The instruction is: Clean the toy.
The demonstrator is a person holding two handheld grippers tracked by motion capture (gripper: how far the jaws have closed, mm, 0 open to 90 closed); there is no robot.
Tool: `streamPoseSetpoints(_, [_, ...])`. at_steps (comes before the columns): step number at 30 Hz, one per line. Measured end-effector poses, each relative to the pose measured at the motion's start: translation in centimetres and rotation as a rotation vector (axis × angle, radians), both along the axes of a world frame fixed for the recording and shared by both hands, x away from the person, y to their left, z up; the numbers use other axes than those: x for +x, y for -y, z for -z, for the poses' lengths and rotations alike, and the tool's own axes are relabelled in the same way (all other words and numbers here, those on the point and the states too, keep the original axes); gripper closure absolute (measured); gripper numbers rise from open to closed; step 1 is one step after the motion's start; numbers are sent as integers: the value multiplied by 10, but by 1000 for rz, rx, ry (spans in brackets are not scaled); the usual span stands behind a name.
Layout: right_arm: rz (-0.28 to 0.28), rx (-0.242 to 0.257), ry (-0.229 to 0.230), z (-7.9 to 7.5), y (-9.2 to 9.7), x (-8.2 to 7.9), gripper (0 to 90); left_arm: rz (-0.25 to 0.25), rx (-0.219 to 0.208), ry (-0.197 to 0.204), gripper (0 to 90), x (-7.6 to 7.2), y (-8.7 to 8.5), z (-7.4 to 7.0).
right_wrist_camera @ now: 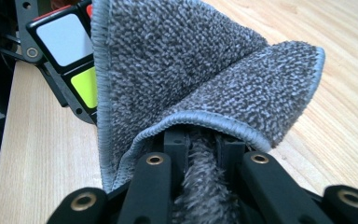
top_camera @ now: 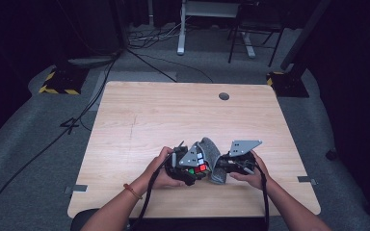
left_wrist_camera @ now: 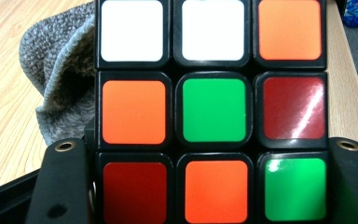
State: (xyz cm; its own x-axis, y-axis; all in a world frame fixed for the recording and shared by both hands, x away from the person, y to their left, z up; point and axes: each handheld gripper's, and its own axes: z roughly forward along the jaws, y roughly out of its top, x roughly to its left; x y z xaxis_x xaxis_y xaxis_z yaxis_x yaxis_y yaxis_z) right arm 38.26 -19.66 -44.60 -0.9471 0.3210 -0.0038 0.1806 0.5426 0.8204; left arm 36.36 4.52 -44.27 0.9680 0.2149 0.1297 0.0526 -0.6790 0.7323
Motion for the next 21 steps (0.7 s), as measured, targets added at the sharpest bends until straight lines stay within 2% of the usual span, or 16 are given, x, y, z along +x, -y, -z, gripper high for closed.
streamPoseSetpoints(4, [7,-8,-3,0,-1,0,792,4,4,-11,336,1,-1,1])
streamPoseSetpoints(6, [1,-19,-13,1,-1,1,793,-2,36,8,336,0,0,2])
streamPoseSetpoints(7, [-2,-24,-11,0,-1,1,793,-8,36,6,336,1,0,3])
streamPoseSetpoints(10, [-19,3,-20,-5,3,1,793,-38,50,6,336,4,-1,5])
streamPoseSetpoints(12, [-76,51,-23,-12,3,-5,792,-36,45,-16,336,6,0,8])
streamPoseSetpoints(14, [-79,49,-11,-12,1,-7,790,-35,46,-22,335,6,2,9])
streamPoseSetpoints(15, [-82,65,31,-14,-1,-12,789,-28,44,-19,334,5,3,10])
streamPoseSetpoints(16, [-82,65,31,-14,-1,-12,789,-28,39,-26,334,5,3,10])
streamPoseSetpoints(19, [-96,123,32,-17,0,-13,790,-25,24,-38,331,3,4,10])
streamPoseSetpoints(21, [-97,128,32,-19,-1,-14,791,-19,32,-43,319,3,5,11])
